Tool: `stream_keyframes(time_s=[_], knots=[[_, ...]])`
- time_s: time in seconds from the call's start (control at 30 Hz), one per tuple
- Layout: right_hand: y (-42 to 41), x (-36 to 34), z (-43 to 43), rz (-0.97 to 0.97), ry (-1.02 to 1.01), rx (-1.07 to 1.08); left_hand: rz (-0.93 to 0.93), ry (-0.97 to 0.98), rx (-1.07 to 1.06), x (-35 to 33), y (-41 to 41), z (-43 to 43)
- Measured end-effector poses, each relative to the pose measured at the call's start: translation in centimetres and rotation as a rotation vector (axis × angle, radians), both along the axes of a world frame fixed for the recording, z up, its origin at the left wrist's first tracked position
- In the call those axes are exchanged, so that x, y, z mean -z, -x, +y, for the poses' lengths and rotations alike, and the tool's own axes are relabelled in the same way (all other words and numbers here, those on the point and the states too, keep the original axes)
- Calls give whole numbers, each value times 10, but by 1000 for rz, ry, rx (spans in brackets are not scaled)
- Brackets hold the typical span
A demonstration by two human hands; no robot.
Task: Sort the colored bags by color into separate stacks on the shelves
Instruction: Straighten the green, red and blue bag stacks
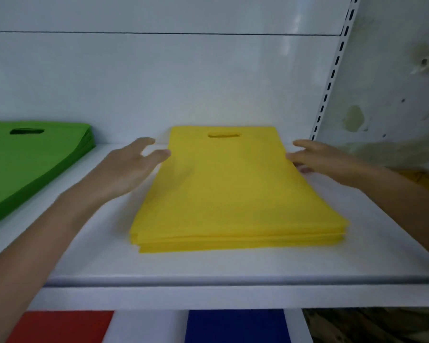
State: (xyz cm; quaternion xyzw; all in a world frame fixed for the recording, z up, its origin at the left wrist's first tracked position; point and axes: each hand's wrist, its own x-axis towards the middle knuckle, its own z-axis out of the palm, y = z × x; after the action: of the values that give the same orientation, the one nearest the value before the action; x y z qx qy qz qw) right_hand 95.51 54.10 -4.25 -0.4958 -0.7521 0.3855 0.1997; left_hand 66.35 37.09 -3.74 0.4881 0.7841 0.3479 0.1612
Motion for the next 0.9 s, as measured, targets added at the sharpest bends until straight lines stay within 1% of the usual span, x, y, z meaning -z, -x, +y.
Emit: stream_keyframes(time_s=[0.03, 0.07, 0.17, 0.23, 0.3, 0.37, 0.43, 0.5, 0.57, 0.63, 0.7, 0.8, 0.83, 0.9], knots=[[-7, -1, -10, -87, -38, 18, -14, 12, 5, -1, -1, -16], [-13, -3, -23, -120, -42, 23, -21, 28, 26, 1, -5, -32], [-20, -9, -72, -97, 47, -78, 14, 123, 197, 6, -23, -63], [-27, -13, -89, -115, 9, -112, 83, 196, 229, 7, -28, -73], [-36, -17, -99, -153, -24, -115, 222, 231, 205, 9, -29, -84], [-46, -17, -109, -217, -47, -153, 352, 194, 169, 15, -31, -93], [-51, -12, -124, -280, -78, -214, 421, 137, 151, 21, -35, -98], [-50, -6, -133, -339, -115, -239, 469, 122, 101, 23, -38, -95], [-48, 0, -131, -327, -177, -215, 480, 114, 34, 21, -39, -88], [-48, 1, -127, -269, -222, -169, 498, 122, 7, 19, -39, -85], [-49, 0, -121, -232, -245, -146, 544, 147, 33, 17, -39, -86], [-51, -2, -118, -214, -213, -164, 606, 187, 58, 19, -41, -88], [-50, -3, -119, -221, -206, -177, 605, 188, 55, 20, -42, -88], [-49, -3, -119, -226, -207, -188, 544, 169, 39, 20, -44, -88]])
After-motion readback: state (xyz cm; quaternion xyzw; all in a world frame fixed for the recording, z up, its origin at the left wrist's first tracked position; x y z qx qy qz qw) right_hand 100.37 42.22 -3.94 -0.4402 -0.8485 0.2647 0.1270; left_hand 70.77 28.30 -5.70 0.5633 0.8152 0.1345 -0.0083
